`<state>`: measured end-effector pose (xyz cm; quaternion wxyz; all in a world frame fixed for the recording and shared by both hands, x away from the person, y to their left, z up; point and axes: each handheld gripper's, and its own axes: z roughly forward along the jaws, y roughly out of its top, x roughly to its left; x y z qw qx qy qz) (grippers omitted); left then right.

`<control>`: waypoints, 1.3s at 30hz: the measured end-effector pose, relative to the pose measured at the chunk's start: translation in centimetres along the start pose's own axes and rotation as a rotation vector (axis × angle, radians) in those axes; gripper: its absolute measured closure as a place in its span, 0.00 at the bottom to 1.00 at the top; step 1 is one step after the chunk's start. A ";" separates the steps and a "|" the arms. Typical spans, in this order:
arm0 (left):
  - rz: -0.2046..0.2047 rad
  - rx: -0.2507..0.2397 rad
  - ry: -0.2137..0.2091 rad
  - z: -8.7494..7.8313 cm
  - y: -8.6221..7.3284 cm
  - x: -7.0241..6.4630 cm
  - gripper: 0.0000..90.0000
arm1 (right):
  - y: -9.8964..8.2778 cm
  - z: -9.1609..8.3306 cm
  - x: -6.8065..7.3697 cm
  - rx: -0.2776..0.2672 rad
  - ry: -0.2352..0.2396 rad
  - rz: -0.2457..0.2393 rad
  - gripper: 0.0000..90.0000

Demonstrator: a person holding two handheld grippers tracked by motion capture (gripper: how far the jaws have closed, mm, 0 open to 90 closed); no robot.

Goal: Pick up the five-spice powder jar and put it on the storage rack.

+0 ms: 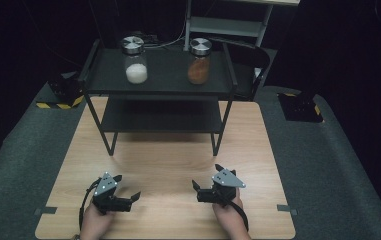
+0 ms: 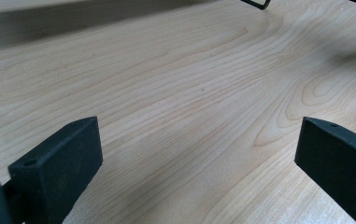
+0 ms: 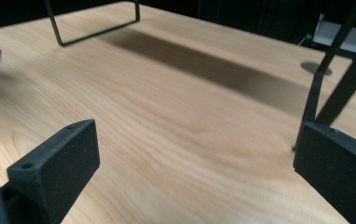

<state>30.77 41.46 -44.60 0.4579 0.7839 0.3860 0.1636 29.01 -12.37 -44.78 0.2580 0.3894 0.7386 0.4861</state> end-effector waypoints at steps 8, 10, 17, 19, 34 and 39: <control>0.006 0.000 0.002 0.0 0.0 -0.2 0.01 | -2.2 0.2 0.0 0.009 -0.047 0.034 0.00; 0.007 -0.003 0.002 -0.1 -0.1 -0.3 0.01 | -2.5 0.1 0.0 0.011 -0.057 0.030 0.00; 0.053 0.009 0.014 0.0 0.1 -1.1 0.01 | -3.0 -0.2 -0.6 0.009 -0.041 0.012 0.00; 0.058 0.006 0.020 0.0 0.0 -1.3 0.01 | -2.9 -0.2 -0.3 0.020 -0.047 -0.005 0.00; 0.040 -0.017 -0.018 -0.4 -0.5 -0.6 0.01 | -2.4 -0.1 -1.2 0.049 0.022 -0.032 0.00; 0.046 -0.012 -0.019 -0.5 -0.5 -0.6 0.01 | -2.2 0.0 -1.2 0.059 0.034 -0.057 0.00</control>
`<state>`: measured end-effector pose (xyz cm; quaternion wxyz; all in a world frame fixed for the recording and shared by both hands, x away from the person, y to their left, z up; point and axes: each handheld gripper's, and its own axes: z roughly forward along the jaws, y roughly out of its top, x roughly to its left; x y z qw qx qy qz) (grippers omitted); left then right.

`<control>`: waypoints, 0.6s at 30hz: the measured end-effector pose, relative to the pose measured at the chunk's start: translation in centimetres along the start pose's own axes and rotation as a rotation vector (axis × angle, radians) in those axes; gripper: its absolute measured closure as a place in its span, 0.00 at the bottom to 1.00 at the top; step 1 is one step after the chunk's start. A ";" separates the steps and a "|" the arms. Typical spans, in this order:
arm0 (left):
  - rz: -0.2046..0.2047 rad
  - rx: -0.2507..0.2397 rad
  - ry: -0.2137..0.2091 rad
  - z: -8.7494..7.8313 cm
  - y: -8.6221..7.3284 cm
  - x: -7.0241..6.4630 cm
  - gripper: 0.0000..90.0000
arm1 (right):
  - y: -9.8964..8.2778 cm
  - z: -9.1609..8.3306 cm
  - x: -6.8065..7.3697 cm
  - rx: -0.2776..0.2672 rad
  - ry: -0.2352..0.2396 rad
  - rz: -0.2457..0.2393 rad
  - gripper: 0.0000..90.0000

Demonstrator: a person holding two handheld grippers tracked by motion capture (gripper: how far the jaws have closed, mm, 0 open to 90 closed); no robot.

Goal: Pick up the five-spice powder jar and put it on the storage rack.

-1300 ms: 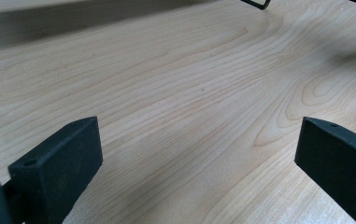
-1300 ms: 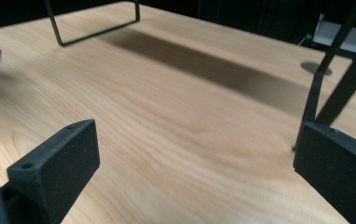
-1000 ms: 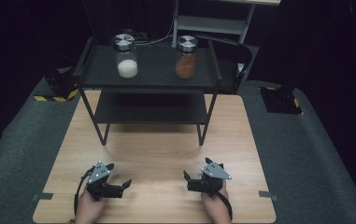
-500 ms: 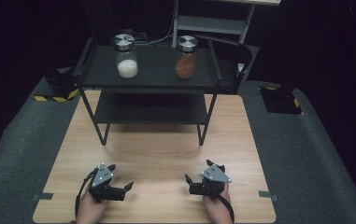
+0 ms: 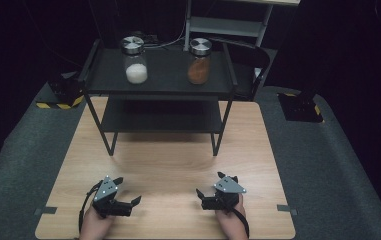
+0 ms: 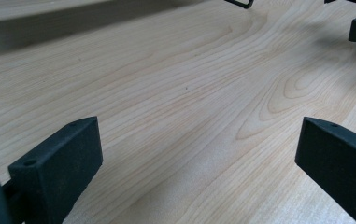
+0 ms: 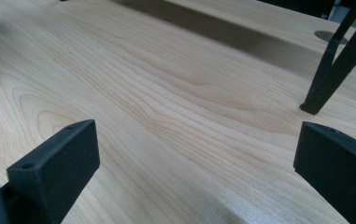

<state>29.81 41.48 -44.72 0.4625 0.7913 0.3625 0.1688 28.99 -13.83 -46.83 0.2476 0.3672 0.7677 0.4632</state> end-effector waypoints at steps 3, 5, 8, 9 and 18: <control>0.000 0.007 -0.001 0.0 0.1 0.0 0.01 | -0.2 -0.1 0.1 -0.011 -0.007 -0.002 0.00; -0.004 0.018 -0.002 0.0 0.2 0.0 0.01 | -0.5 -0.3 0.1 -0.026 -0.008 0.006 0.00; -0.018 0.015 -0.002 0.0 0.2 0.1 0.02 | -0.7 -0.5 0.0 -0.034 -0.010 0.021 0.01; -0.021 0.017 -0.007 0.0 0.2 0.2 0.02 | -0.8 -0.7 -0.1 -0.036 -0.006 0.028 0.00; -0.101 0.034 -0.065 1.1 0.9 1.7 0.06 | -0.6 -1.6 -0.6 0.015 -0.002 0.072 0.00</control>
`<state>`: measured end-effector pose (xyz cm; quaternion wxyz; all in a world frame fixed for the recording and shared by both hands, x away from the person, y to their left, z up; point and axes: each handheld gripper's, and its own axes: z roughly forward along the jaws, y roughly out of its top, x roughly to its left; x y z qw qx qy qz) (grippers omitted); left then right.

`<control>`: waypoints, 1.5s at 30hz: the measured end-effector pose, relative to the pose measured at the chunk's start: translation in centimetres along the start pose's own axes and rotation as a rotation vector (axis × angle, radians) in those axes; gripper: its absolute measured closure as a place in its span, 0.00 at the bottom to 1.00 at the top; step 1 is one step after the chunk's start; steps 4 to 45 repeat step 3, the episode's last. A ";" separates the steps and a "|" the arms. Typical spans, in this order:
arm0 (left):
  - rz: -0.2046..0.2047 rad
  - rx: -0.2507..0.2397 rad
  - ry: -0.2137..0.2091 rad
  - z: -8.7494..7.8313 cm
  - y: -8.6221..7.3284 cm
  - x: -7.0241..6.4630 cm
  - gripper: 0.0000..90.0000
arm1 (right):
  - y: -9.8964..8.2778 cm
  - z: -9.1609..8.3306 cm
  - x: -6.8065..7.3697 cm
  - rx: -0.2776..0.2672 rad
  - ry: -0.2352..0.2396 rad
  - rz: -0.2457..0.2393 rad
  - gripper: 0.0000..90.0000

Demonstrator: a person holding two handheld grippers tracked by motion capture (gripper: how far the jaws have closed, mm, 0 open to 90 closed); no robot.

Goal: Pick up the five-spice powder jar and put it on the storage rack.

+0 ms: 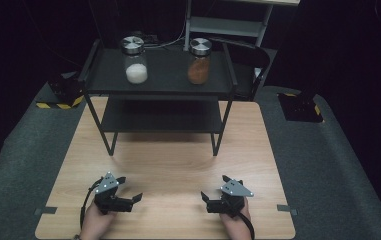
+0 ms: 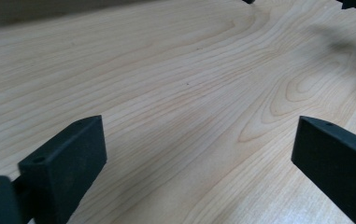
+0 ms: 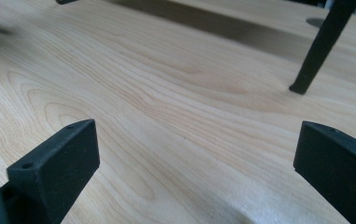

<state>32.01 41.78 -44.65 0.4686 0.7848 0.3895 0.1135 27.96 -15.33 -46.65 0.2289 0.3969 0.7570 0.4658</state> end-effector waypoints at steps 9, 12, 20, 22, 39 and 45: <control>-0.077 -0.051 -0.060 0.0 -0.9 0.8 0.07 | -0.5 -0.1 -0.6 -0.027 0.024 0.045 0.00; -0.077 -0.051 -0.060 0.0 -0.9 0.8 0.07 | -0.5 -0.1 -0.6 -0.027 0.024 0.045 0.00; -0.077 -0.051 -0.060 0.0 -0.9 0.8 0.07 | -0.5 -0.1 -0.6 -0.027 0.024 0.045 0.00; -0.077 -0.051 -0.060 0.0 -0.9 0.8 0.07 | -0.5 -0.1 -0.6 -0.027 0.024 0.045 0.00; -0.077 -0.051 -0.060 0.0 -0.9 0.8 0.07 | -0.5 -0.1 -0.6 -0.027 0.024 0.045 0.00; -0.077 -0.051 -0.060 0.0 -0.9 0.8 0.07 | -0.5 -0.1 -0.6 -0.027 0.024 0.045 0.00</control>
